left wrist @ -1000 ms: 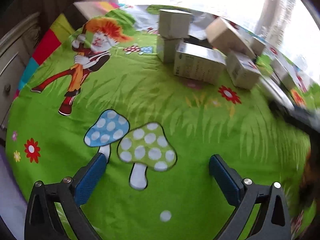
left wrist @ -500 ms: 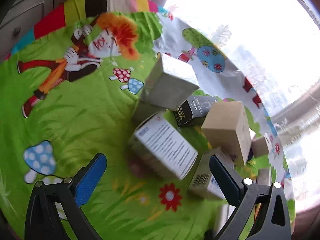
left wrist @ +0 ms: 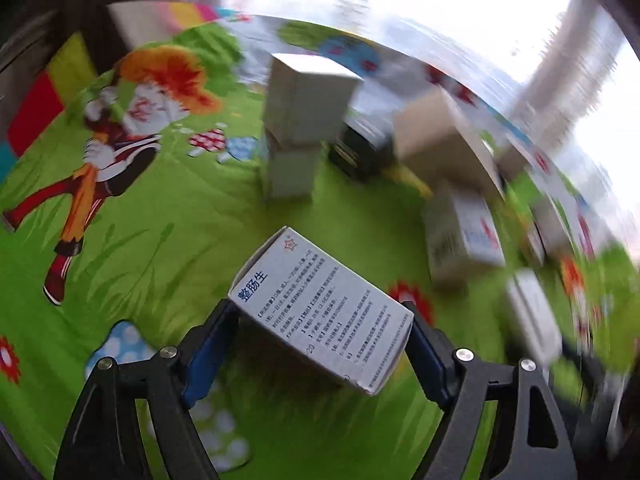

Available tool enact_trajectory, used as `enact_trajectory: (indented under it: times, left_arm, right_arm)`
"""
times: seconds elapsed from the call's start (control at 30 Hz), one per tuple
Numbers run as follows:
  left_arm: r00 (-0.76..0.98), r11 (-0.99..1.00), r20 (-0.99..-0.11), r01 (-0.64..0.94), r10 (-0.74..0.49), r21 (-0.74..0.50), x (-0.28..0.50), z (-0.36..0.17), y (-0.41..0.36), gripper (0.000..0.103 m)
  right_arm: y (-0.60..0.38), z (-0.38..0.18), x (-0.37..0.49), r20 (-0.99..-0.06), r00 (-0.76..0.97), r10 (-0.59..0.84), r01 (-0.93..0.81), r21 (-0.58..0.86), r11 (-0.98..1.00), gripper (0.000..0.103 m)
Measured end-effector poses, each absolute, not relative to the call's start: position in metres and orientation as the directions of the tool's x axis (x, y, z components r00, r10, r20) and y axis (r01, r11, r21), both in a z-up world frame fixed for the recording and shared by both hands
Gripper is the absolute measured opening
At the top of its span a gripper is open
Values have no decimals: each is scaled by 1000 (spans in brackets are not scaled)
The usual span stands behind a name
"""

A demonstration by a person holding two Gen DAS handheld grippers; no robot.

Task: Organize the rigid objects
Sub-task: 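Grasp the white plastic case with the right gripper while the left grasps a medicine box, then lift the white case and medicine box and carry them toward the storage box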

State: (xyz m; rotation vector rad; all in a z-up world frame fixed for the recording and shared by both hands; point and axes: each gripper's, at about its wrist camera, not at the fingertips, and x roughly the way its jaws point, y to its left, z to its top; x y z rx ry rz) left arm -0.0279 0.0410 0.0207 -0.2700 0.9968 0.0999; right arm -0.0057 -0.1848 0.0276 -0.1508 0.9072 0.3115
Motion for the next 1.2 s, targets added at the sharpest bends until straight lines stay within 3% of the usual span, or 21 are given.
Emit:
enact_trajectory:
  times: [0.1, 0.33, 0.4, 0.5, 0.57, 0.7, 0.8, 0.97, 1.13, 1.2]
  left_arm:
    - [511, 963, -859, -220, -24, -158, -34, 21, 53, 85]
    - [469, 778, -878, -518, -90, -357, -28, 21, 89, 91]
    - [436, 745, -899, -589, -31, -311, -15, 20, 94, 91]
    - [378, 855, -926, -487, 22, -178, 6, 17, 76, 90]
    - [383, 922, -922, -372, 48, -107, 0, 16, 58, 83]
    - [415, 969, -902, -246, 120, 16, -25, 9, 41, 85]
    - [437, 950, -893, -309, 106, -38, -34, 9, 60, 88]
    - [484, 801, -869, -478, -102, -360, -27, 16, 108, 100]
    - [419, 775, -907, -582, 29, -245, -4, 12, 108, 100]
    - [404, 809, -913, -555, 55, -196, -3, 9, 102, 91]
  right_arm:
    - [-185, 28, -6, -793, 575, 200, -328, 0, 945, 69]
    - [-184, 28, -6, -794, 575, 198, -330, -4, 944, 70]
    - [-184, 27, -5, -794, 575, 198, -330, -3, 944, 70]
    - [-185, 27, -5, -794, 574, 201, -330, 0, 944, 70]
    - [-186, 27, -5, -794, 572, 206, -332, 5, 943, 71]
    - [-185, 27, -5, -794, 571, 209, -334, 8, 943, 72]
    - [-184, 27, -5, -794, 571, 208, -333, 7, 943, 72]
    - [-184, 27, -5, -795, 572, 203, -334, 0, 943, 72]
    - [-184, 27, -5, -795, 572, 202, -336, -2, 942, 72]
    - [-184, 27, -5, -795, 572, 203, -335, -1, 942, 72]
